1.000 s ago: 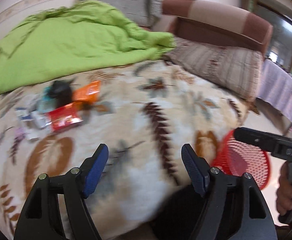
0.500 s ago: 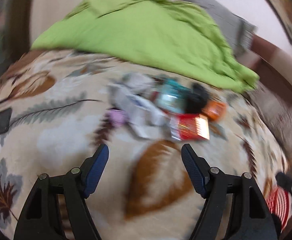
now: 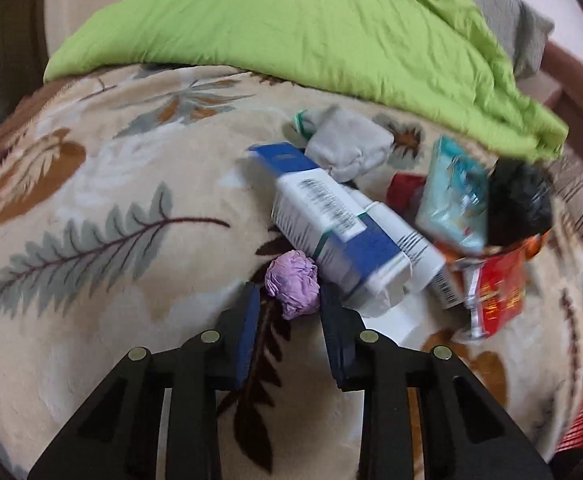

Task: Collect trash
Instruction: 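Return to the bed and grasp the purple tissue with the left tool, then grasp the red Chunghwa cigarette pack with the right tool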

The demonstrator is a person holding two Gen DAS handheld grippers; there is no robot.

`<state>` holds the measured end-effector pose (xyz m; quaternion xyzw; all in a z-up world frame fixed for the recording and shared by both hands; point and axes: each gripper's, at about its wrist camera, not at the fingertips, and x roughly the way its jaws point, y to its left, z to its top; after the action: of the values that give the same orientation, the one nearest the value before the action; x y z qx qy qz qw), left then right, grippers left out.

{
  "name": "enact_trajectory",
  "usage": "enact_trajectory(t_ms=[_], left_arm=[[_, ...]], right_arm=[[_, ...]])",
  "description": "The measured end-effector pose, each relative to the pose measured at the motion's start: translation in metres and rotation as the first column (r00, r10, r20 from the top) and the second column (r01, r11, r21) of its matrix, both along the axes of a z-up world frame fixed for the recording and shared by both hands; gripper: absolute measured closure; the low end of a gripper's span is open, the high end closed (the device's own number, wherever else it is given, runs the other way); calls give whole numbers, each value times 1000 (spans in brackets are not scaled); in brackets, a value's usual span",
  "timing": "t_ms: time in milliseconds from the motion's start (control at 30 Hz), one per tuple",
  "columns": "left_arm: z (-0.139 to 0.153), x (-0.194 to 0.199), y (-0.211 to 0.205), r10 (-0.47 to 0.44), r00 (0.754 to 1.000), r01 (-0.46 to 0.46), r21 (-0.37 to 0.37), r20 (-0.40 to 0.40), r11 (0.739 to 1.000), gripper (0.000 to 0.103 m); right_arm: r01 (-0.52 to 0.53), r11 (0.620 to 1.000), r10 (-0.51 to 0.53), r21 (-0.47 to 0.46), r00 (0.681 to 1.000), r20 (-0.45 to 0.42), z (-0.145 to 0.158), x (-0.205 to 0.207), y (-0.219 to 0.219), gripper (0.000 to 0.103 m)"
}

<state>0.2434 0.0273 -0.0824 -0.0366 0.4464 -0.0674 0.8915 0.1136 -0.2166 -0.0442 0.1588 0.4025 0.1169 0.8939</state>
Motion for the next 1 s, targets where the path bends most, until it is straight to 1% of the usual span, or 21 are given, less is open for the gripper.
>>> enact_trajectory(t_ms=[33, 67, 100, 167, 233, 300, 400, 467, 533, 600, 633, 733, 767, 800, 833, 867, 900, 933, 967, 1000], left_arm=[[1, 1, -3, -1, 1000, 1, 13, 11, 1000, 74], [1, 2, -3, 3, 1000, -3, 11, 12, 1000, 75], [0, 4, -2, 14, 1000, -14, 8, 12, 1000, 78], [1, 4, 1, 22, 1000, -22, -9, 16, 1000, 78], [4, 1, 5, 41, 999, -40, -13, 33, 999, 79], [11, -5, 10, 62, 997, -61, -15, 56, 998, 79], [24, -13, 18, 86, 991, -85, -19, 107, 996, 79], [33, -22, 24, 94, 985, -94, -12, 146, 996, 79], [37, -27, 28, 97, 982, -98, 2, 165, 995, 79], [37, -29, 33, 95, 982, -97, 4, 166, 995, 79], [37, -29, 36, 100, 981, -102, 2, 167, 995, 79], [39, -28, 45, 117, 980, -113, -33, 163, 993, 79], [40, -28, 46, 121, 979, -115, -42, 164, 992, 79], [40, -28, 46, 121, 979, -115, -47, 166, 992, 79], [40, -28, 46, 120, 978, -114, -46, 169, 992, 79], [41, -29, 46, 120, 978, -114, -43, 172, 993, 79], [41, -29, 45, 118, 978, -112, -42, 175, 993, 79], [42, -30, 45, 115, 978, -109, -43, 176, 993, 79], [42, -30, 44, 115, 977, -109, -43, 179, 993, 79], [43, -30, 44, 116, 977, -110, -45, 180, 993, 79]], right_arm=[[1, 1000, 0, 11, 1000, -21, -4, 3, -2, 47], [2, 999, -2, 34, 1000, -17, -3, 5, -5, 47], [5, 999, -5, 40, 1000, -8, -2, 6, -6, 47], [15, 999, -15, 29, 1000, -3, -1, 12, -9, 45], [11, 999, -10, 50, 1000, -17, -2, 22, -9, 45], [9, 997, -7, 77, 999, -33, -3, 39, -9, 45], [13, 992, -4, 124, 997, -72, -9, 79, -10, 45], [34, 985, -14, 167, 993, -121, -23, 103, -11, 62], [55, 979, -26, 195, 989, -149, -36, 118, -12, 63], [59, 976, -19, 210, 982, -188, -48, 125, -10, 65], [45, 970, 4, 239, 979, -202, -51, 125, -7, 66], [-80, 945, 148, 317, 969, -196, -51, 115, 18, 66], [-137, 924, 215, 356, 958, -191, -50, 109, 28, 66], [-216, 889, 309, 403, 933, -183, -49, 102, 42, 66], [-264, 869, 363, 419, 915, -175, -46, 96, 50, 66], [-300, 858, 394, 417, 905, -159, -42, 90, 56, 66], [-330, 856, 408, 398, 905, -126, -33, 84, 58, 66], [-336, 862, 402, 380, 909, -108, -27, 82, 56, 66], [-327, 877, 379, 351, 921, -88, -21, 81, 53, 63], [-303, 906, 333, 296, 941, -56, -14, 80, 48, 61]])
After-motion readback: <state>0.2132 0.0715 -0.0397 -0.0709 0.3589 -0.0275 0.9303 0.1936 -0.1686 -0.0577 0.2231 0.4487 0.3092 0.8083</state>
